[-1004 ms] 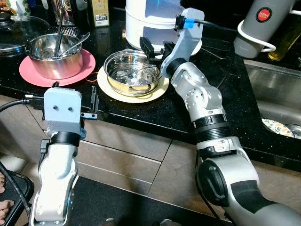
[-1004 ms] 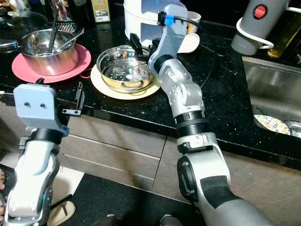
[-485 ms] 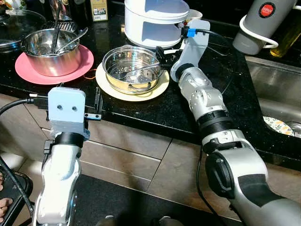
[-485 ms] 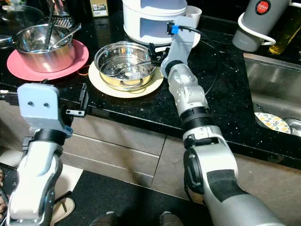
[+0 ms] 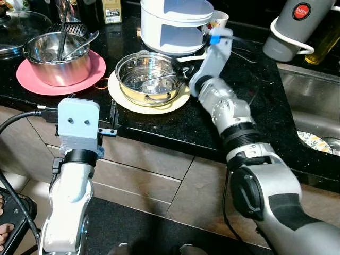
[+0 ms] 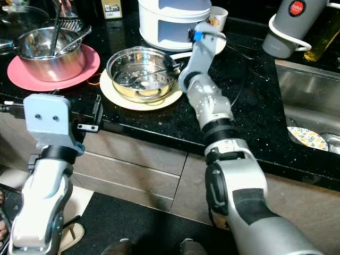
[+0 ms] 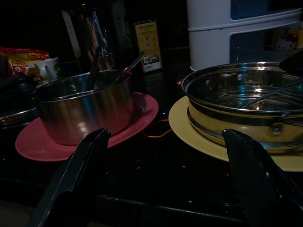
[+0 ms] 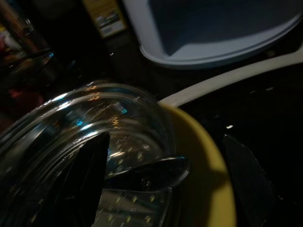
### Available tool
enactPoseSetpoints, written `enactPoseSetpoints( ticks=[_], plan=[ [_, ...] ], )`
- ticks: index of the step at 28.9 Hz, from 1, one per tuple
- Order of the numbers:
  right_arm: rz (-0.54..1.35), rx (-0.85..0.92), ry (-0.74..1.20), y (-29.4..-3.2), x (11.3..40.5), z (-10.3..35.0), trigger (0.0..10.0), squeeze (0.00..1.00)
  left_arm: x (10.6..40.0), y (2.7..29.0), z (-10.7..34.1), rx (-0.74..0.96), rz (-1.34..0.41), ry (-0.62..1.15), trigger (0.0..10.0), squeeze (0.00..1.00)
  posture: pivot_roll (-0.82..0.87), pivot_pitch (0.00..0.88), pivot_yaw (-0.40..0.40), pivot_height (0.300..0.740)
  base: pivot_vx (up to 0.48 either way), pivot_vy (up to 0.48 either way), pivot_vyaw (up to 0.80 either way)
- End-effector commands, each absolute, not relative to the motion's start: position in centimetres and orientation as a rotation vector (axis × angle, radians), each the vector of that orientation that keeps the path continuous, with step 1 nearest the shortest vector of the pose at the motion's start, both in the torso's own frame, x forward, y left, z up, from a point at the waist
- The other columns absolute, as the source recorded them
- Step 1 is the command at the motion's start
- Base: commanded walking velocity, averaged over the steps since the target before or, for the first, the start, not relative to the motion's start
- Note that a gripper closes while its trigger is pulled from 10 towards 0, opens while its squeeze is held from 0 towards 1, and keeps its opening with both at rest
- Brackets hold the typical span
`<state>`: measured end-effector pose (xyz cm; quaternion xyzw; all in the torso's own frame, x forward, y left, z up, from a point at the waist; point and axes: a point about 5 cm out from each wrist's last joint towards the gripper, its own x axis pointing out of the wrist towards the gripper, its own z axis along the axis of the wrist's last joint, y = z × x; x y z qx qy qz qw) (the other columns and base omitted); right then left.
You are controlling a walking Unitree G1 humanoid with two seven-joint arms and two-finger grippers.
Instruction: Kitchen organization
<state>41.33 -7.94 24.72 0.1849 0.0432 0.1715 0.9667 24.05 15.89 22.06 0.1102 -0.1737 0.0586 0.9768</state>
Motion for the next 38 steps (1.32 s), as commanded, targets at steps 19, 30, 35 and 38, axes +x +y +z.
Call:
enactPoseSetpoints(
  ticks=[19,30,35,38],
  plan=[
    [0.355,0.439,0.098,-8.3,41.4,24.9,0.0,0.0,24.2,15.4,21.9,0.224,0.108,-0.339,10.0,0.0,0.09,0.087,-0.102,0.732,0.0,0.0,0.0],
    [0.398,0.543,0.008,-8.4,41.4,26.5,0.0,0.0,24.5,15.3,22.0,0.221,0.103,-0.342,10.0,0.0,0.09,0.081,-0.091,0.732,0.0,0.0,0.0],
    [0.457,0.679,-0.1,-9.1,41.1,28.3,0.0,0.0,24.7,15.1,22.2,0.217,0.095,-0.35,10.0,0.0,0.08,0.07,-0.099,0.732,0.0,0.0,0.0],
    [0.513,0.785,-0.206,-9.9,40.6,29.9,0.0,0.0,24.9,15.2,22.4,0.214,0.099,-0.359,10.0,0.0,0.06,0.054,-0.092,0.732,0.0,0.0,0.0]
  ],
)
